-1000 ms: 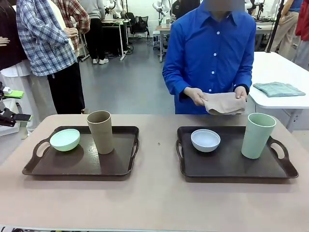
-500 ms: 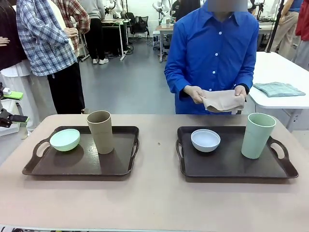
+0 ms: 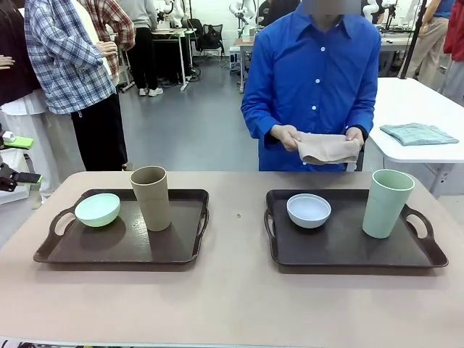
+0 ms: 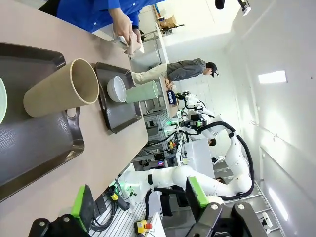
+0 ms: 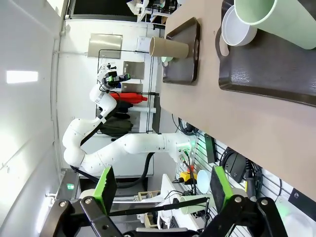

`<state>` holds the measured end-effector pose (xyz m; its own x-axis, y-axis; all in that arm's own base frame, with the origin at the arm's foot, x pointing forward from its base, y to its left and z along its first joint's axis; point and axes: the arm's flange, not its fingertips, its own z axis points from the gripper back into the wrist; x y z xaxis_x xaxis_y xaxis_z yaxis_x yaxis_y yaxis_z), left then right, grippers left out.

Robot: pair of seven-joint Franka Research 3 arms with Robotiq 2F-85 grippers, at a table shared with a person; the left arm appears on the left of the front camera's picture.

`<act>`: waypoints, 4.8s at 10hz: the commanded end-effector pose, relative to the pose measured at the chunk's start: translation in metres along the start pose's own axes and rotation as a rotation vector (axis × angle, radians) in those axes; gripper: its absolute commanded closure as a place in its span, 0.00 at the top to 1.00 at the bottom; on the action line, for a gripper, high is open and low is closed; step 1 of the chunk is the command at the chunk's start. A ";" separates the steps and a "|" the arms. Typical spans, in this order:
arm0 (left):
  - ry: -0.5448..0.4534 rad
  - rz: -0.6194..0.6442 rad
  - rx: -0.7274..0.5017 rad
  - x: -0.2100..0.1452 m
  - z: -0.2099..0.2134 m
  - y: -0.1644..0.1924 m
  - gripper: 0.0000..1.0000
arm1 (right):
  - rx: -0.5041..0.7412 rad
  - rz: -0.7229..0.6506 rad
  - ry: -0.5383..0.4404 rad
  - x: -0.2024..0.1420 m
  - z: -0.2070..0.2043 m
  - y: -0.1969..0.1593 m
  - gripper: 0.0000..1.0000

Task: Set up a tray with a mat and arrange the tableware.
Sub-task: Pick up the Picnic Bowl and Reusable plastic cup from the Handle tray in front of the human's position and hold them in the air.

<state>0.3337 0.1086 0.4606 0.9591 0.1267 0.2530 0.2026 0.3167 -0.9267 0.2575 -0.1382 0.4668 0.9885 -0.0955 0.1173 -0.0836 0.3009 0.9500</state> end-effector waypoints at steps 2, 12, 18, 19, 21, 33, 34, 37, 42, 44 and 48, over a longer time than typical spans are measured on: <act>-0.015 -0.005 -0.019 0.000 0.002 0.001 1.00 | 0.006 -0.001 0.002 0.000 0.000 0.000 1.00; -0.015 -0.005 -0.019 0.000 0.002 0.001 1.00 | 0.006 -0.001 0.002 0.000 0.000 0.000 1.00; -0.005 -0.138 0.327 0.033 -0.067 -0.097 1.00 | -0.045 0.233 0.032 0.045 0.026 0.018 1.00; 0.005 -0.169 0.405 0.040 -0.090 -0.123 1.00 | -0.085 0.378 0.060 0.052 0.029 0.024 1.00; 0.051 -0.236 0.519 0.047 -0.142 -0.171 1.00 | -0.168 0.601 0.095 0.068 0.033 0.041 1.00; 0.204 -0.302 0.728 0.043 -0.291 -0.216 1.00 | -0.264 0.939 0.255 0.092 0.025 0.055 1.00; 0.212 -0.297 0.705 0.051 -0.292 -0.218 1.00 | -0.262 0.955 0.249 0.094 0.026 0.051 1.00; 0.296 -0.339 0.848 0.090 -0.377 -0.257 1.00 | -0.195 1.437 0.385 0.160 0.016 0.027 1.00; 0.442 -0.370 0.983 0.125 -0.508 -0.261 1.00 | -0.333 1.440 0.343 0.208 0.002 -0.021 1.00; 0.463 -0.348 1.054 0.141 -0.550 -0.242 1.00 | -0.400 1.369 0.270 0.218 -0.014 -0.030 1.00; 0.504 -0.355 1.100 0.136 -0.596 -0.212 1.00 | -0.435 1.335 0.353 0.230 -0.053 -0.042 1.00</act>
<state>0.5255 -0.4866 0.5171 0.8972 -0.4329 0.0874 0.4395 0.8946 -0.0802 0.4924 -0.1309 0.4478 0.1644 0.6818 0.7128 -0.9741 0.2259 0.0085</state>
